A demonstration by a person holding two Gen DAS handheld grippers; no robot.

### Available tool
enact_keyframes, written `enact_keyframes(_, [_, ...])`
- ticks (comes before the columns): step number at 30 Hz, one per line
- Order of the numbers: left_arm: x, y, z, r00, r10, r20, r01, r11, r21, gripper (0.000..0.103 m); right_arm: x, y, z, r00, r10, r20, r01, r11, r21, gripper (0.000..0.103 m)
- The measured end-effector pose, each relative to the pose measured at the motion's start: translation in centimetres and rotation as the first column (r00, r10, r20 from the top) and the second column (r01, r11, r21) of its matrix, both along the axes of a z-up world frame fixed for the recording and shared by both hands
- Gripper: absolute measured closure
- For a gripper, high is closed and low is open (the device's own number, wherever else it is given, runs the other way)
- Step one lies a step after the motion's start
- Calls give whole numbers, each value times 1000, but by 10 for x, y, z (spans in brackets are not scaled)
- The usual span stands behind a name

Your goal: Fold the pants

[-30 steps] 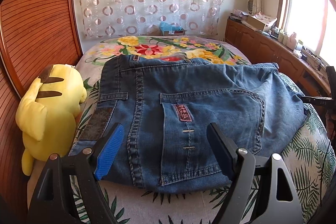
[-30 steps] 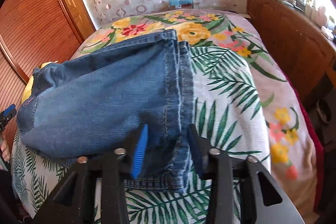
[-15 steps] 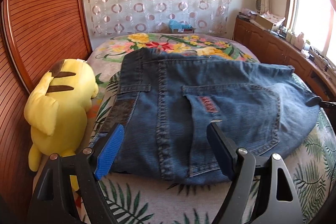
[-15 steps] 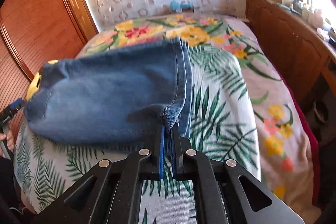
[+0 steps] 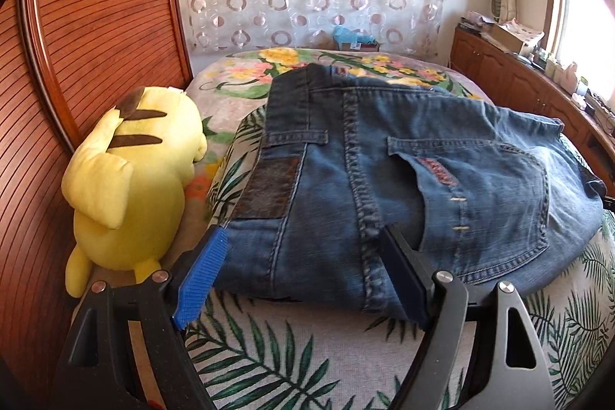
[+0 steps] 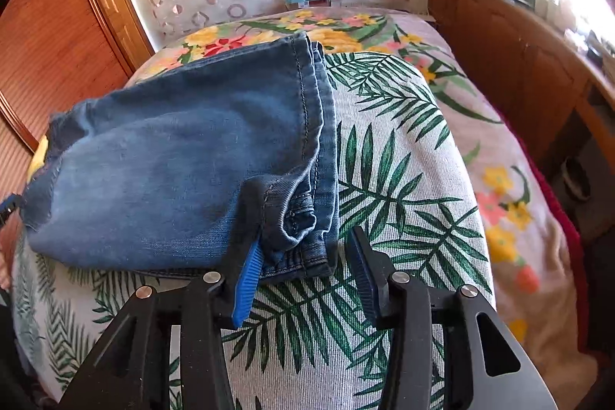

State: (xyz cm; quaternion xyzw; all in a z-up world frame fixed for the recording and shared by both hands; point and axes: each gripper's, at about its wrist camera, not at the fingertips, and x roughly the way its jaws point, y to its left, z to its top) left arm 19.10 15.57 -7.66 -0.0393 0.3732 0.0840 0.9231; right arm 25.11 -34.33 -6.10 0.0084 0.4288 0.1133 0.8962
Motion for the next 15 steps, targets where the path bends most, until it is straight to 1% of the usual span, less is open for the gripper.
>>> enact_keyframes(2, [-2, 3, -2, 1000, 11, -7, -11, 1000, 0, 21, -1, 3, 1, 1000, 6, -2, -6, 1000, 7, 57])
enact_keyframes(4, [-2, 8, -6, 999, 38, -29, -38, 999, 15, 21, -5, 7, 2, 1000, 21, 1, -21, 1000, -14, 57])
enact_keyframes(5, [-1, 11, -9, 997, 70, -44, -68, 997, 27, 21, -5, 9, 3, 999, 35, 7, -35, 999, -16, 66])
enact_keyframes(6, [-2, 15, -11, 995, 82, -51, -81, 996, 26, 21, -8, 6, 3, 999, 48, 15, -48, 999, -3, 78])
enact_keyframes(8, [-1, 21, -16, 993, 91, -68, -91, 996, 8, 21, -8, 3, 2, 997, 70, 22, -70, 997, 29, 82])
enact_keyframes(12, [2, 30, -22, 992, 95, -85, -99, 994, -35, 21, -7, -8, -3, 997, 73, 29, -74, 995, 60, 83])
enact_keyframes(15, [9, 35, -26, 990, 98, -97, -105, 992, -69, 21, -8, -11, -6, 997, 73, 33, -75, 995, 60, 83])
